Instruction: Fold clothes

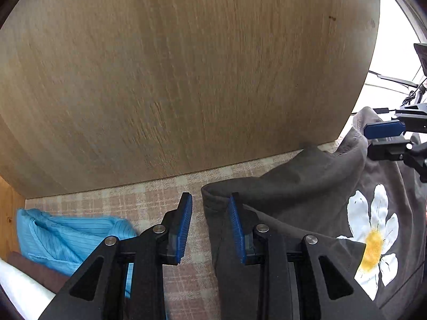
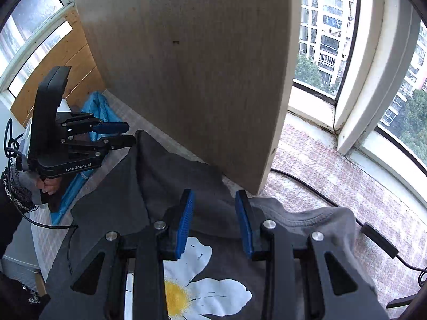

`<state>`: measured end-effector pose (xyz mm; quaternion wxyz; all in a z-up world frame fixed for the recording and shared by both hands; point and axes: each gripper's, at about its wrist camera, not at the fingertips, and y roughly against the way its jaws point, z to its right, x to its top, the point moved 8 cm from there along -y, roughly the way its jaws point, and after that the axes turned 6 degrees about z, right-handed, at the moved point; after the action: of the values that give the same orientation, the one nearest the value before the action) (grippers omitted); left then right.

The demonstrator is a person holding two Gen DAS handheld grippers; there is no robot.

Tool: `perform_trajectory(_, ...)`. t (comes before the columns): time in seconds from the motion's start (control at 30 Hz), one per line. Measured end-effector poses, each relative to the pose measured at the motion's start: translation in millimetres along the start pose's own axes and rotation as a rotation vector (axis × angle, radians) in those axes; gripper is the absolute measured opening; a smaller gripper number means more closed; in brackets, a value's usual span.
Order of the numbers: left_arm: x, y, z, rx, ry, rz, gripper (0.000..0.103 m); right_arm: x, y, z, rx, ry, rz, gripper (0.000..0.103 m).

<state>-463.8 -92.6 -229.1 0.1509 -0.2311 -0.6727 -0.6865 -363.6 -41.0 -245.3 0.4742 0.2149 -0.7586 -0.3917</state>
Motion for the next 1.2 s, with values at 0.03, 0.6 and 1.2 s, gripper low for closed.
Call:
perform_trajectory(0.03, -1, -3, -1, 0.032, -0.019, -0.001, 0.027, -2, -4, -6, 0.013, 0.002, -0.008, 0.032)
perform_trajectory(0.6, -104, 135, -10, -0.047, -0.057, 0.007, 0.024, -49, -63, -120, 0.133, 0.265, -0.204, 0.032)
perform_trajectory(1.2, -299, 286, -7, 0.043, 0.181, -0.011, 0.026, -103, -58, -248, 0.090, 0.330, -0.203, 0.032)
